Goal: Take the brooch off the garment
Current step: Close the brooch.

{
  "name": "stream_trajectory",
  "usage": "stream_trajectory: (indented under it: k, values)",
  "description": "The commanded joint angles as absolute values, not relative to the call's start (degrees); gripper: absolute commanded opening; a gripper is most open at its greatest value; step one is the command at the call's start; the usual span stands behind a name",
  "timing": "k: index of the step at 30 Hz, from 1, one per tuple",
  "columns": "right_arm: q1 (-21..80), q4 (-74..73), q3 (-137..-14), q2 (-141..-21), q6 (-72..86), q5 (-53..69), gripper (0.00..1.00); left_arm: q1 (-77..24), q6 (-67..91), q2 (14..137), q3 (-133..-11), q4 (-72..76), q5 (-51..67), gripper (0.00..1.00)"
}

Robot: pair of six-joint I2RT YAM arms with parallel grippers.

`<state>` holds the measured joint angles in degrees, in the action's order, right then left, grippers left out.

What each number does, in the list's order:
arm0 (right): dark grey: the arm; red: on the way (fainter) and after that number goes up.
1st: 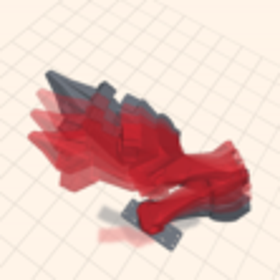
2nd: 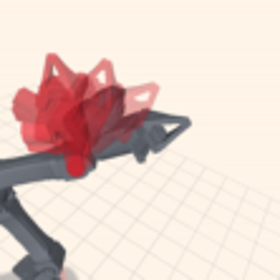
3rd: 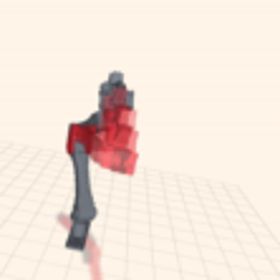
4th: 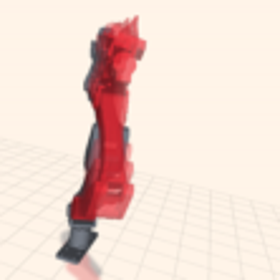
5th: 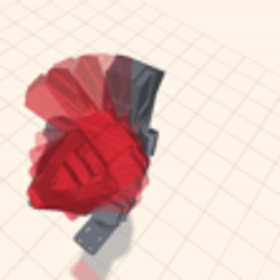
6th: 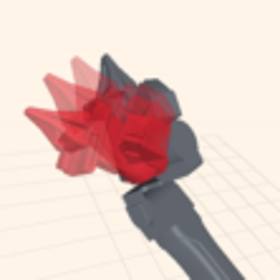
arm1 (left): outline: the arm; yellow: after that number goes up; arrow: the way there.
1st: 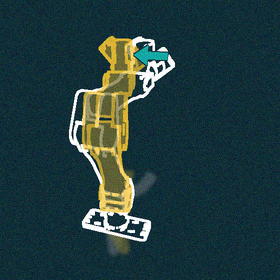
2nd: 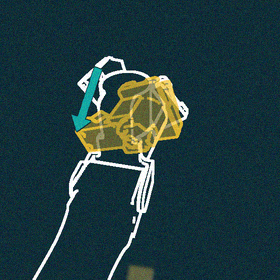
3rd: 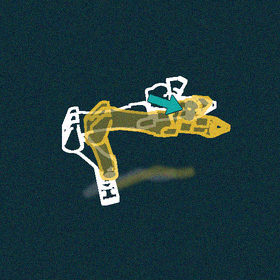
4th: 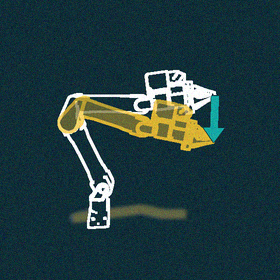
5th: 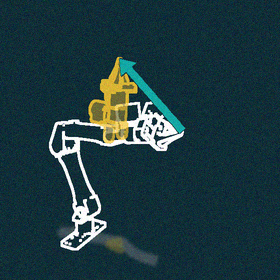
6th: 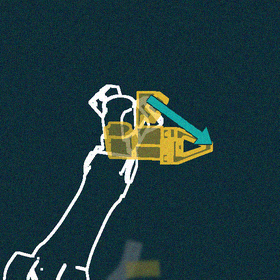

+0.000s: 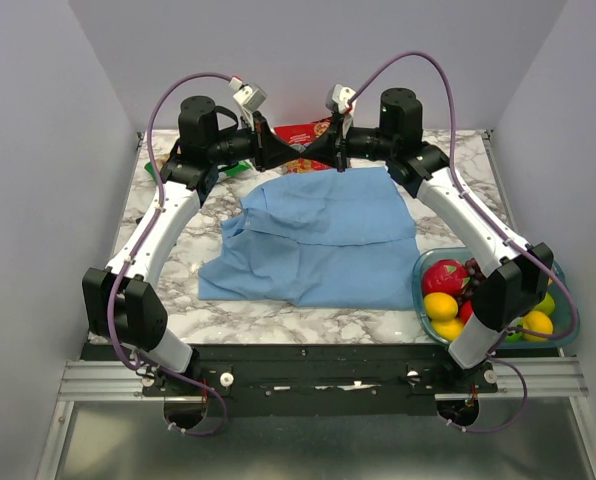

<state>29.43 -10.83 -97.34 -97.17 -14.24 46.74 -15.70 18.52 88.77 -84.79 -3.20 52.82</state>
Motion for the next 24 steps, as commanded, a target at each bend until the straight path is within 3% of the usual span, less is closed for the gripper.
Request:
stream_trajectory:
  k: [1,5,13,16,17,24]
  values:
    - [37.9,-6.9,-100.6,-96.5,-14.2,59.2,0.00,-19.5,17.8,91.7,-85.7,-5.0,46.1,0.17]
    - [37.8,-6.9,-100.5,-96.4,-14.2,58.9,0.00,-19.5,17.8,91.5,-85.5,-5.3,45.8,0.18]
    - [37.2,-5.5,-97.6,-96.3,-10.4,55.6,0.01,-17.5,14.1,88.4,-84.9,-5.9,53.2,0.49]
    - [36.1,-4.4,-96.6,-96.2,-7.9,55.4,0.00,-15.6,8.5,85.5,-85.0,-10.0,55.9,0.75]
    - [35.8,-4.0,-96.4,-96.2,-7.4,55.3,0.00,-15.3,5.7,84.7,-84.7,-11.2,56.2,0.98]
    - [33.4,-3.3,-96.2,-96.9,-4.6,56.1,0.00,-13.4,-5.1,77.3,-80.3,-15.3,57.8,0.99]
